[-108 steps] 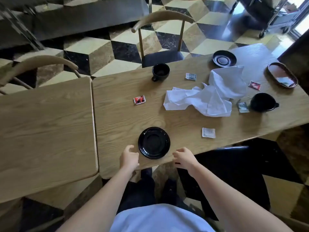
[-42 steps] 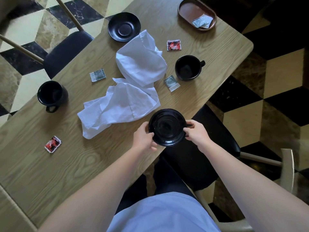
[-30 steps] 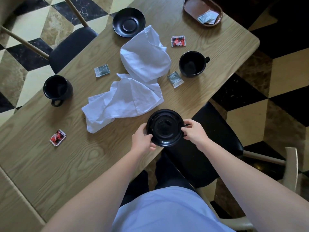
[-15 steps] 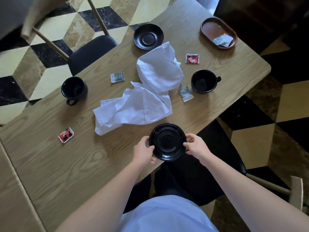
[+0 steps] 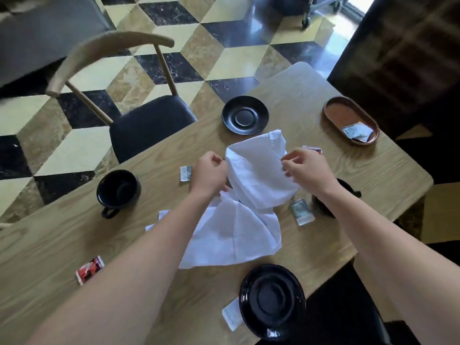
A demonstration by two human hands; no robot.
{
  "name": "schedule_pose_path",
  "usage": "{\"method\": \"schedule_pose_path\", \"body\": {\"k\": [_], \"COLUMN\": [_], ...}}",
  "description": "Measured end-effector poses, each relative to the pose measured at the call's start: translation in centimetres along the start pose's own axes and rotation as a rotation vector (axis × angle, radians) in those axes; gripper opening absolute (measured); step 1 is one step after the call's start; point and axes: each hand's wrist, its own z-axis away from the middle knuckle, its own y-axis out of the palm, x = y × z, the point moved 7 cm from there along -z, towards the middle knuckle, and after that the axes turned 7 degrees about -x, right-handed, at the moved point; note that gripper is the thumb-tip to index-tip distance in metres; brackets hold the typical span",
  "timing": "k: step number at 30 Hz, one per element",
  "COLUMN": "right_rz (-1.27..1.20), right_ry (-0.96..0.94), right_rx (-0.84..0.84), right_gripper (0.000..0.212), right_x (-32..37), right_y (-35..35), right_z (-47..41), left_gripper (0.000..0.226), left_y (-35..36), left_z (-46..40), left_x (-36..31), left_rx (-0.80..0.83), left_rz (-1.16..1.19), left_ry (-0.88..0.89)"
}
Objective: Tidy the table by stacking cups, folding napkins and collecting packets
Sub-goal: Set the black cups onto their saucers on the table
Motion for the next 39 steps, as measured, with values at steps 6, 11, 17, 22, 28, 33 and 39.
{"method": "schedule_pose_path", "body": {"k": [6,11,17,22,28,33,39], "right_rz": [0.109,0.171,0.042,0.053,0.227,0.187,0.181], "right_ry": [-0.052,0.083,0.162,0.172,0.051,-0.006,-0.069], "right_rx": [-0.208,-0.116,-0.128,-0.123,0.076,0.208,0.297], "right_gripper": [0.026,0.039,0.033,0.029,0.025,0.024,0.022], "right_x": [3.5,0.8,-0.6,0.1,5.0,9.7,12.4], "right_y": [2.1,5.6,7.7,8.2,11.1,16.0,21.1], "right_z": [-13.5,-20.3,-22.7,-23.1,-21.9,-19.2,-16.1], "left_gripper": [0.043,0.055,0.046,0.051,0.046,0.046,0.046], "left_y": [3.7,6.1,8.8,8.3,2.6,-3.6,-8.7], "left_z": [-13.1,-18.1,-19.9,-20.4,-19.5,-18.6,-17.5], "left_x": [-0.3,-0.4,-0.5,-0.4,1.8,5.6,9.2], "left_rx": [-0.034,-0.045,0.092,0.075,0.008,-0.116,-0.217], "left_rz": [0.141,0.196,0.375,0.42,0.434,0.433,0.379], "left_ry": [-0.182,-0.168,-0.231,-0.275,-0.296,-0.338,-0.383]}}
